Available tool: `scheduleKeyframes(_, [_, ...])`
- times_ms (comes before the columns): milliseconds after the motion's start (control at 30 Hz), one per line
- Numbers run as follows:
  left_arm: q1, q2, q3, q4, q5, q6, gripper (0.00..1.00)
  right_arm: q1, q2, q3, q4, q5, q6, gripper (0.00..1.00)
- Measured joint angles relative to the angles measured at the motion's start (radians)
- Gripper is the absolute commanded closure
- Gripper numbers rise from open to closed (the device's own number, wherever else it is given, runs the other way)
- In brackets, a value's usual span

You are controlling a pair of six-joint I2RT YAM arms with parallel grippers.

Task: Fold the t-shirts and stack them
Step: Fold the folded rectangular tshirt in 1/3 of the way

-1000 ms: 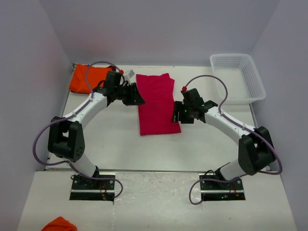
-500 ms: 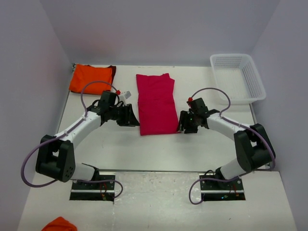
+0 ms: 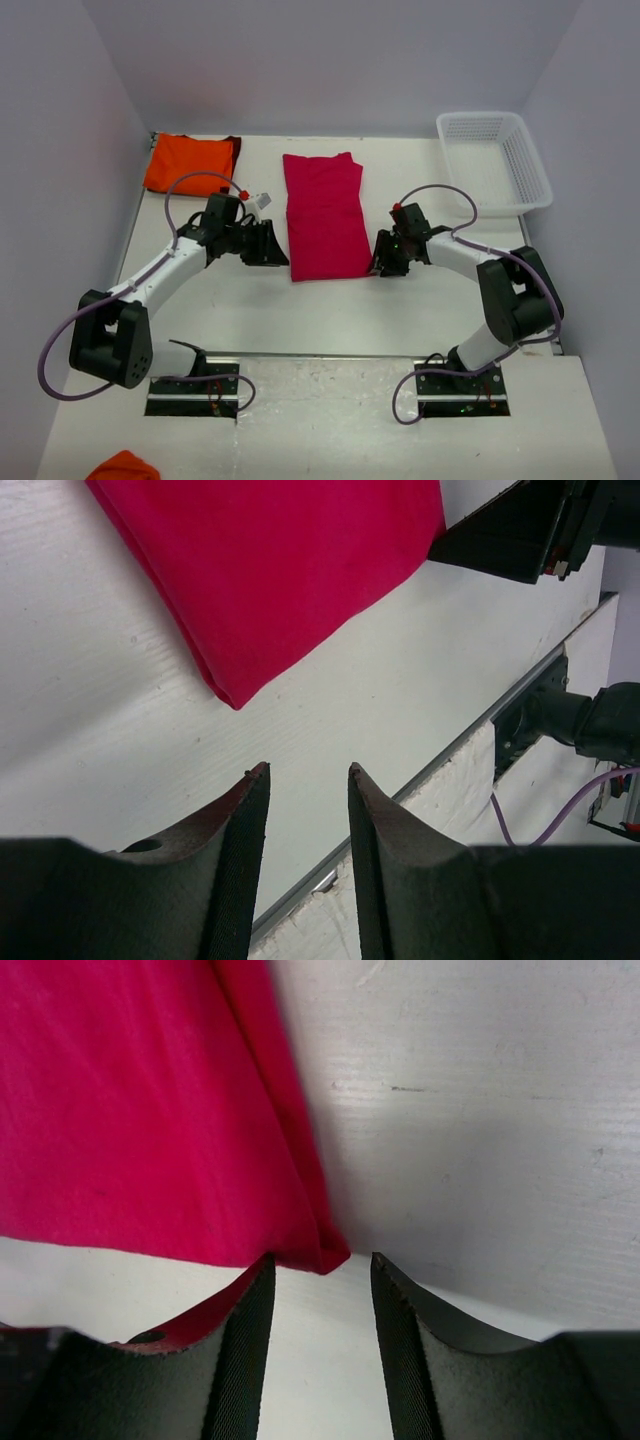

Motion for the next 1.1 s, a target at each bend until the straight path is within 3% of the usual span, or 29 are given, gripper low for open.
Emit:
scheduleKeyframes(367, [0.0, -0.005, -0.003, 0.0, 0.0, 0.001, 0.6, -0.008, 0.019, 0.005, 0.023, 0.004, 0.032, 0.74])
scheduleKeyframes(467, [0.0, -0.005, -0.009, -0.001, 0.0, 0.001, 0.6, -0.01, 0.019, 0.003, 0.023, 0.01, 0.042, 0.86])
scheduleKeyframes(500, [0.0, -0.005, -0.012, -0.001, 0.0, 0.001, 0.59, -0.01, 0.019, 0.001, 0.024, 0.011, 0.043, 0.99])
scheduleKeyframes(767, [0.0, -0.078, -0.096, 0.007, -0.045, -0.045, 0.5, -0.012, 0.005, -0.055, 0.111, -0.008, 0.092, 1.0])
scheduleKeyframes(1100, [-0.014, -0.099, -0.227, 0.082, -0.127, -0.121, 0.5, 0.027, -0.01, -0.091, 0.198, 0.022, 0.106, 1.0])
